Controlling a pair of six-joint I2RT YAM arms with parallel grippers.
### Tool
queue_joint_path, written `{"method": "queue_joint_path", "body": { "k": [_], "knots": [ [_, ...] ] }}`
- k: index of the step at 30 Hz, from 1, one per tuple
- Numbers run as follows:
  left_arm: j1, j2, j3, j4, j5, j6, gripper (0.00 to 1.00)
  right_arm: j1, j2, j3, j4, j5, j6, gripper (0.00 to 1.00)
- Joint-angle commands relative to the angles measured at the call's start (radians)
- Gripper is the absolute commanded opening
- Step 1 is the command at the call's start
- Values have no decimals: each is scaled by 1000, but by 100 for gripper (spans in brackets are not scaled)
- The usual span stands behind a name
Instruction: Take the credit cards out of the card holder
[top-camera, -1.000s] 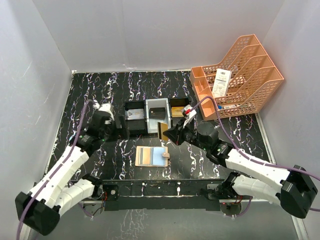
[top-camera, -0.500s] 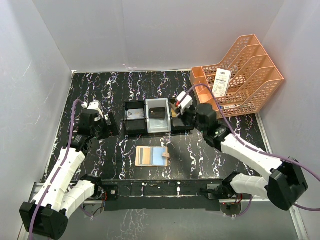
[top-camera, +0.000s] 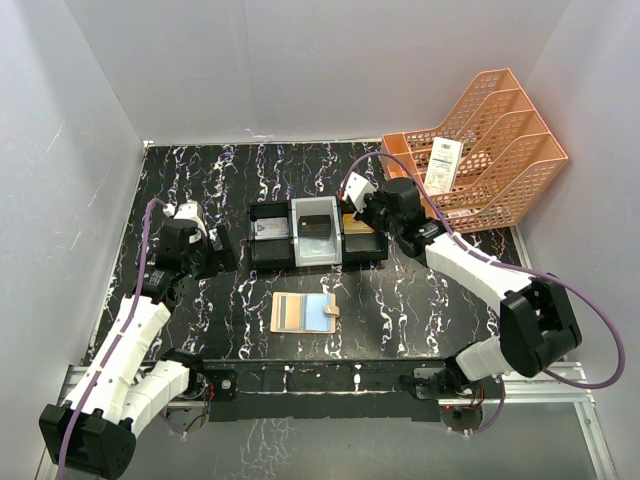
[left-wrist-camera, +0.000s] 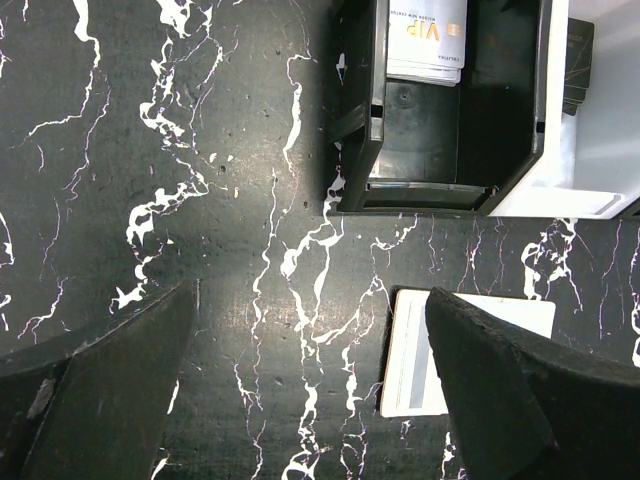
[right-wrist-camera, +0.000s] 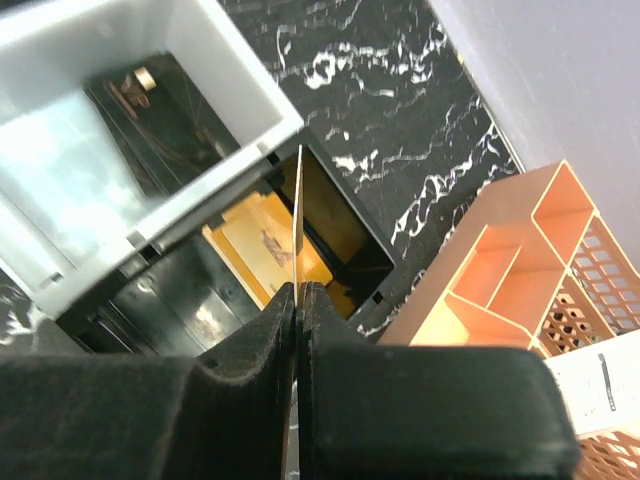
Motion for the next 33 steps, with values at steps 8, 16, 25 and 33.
{"method": "queue_joint_path", "body": {
  "k": [8, 16, 25, 33],
  "knots": [
    [7, -22, -7, 2, -21, 10, 99, -2, 118, 68, 0, 64, -201, 0],
    [6, -31, -10, 4, -25, 10, 99, -1, 209, 89, 34, 73, -233, 0],
    [7, -29, -12, 7, -18, 11, 99, -3, 311, 117, 87, 107, -260, 0],
    [6, -22, -13, 11, -14, 13, 99, -2, 401, 155, 117, 127, -298, 0]
  ]
}}
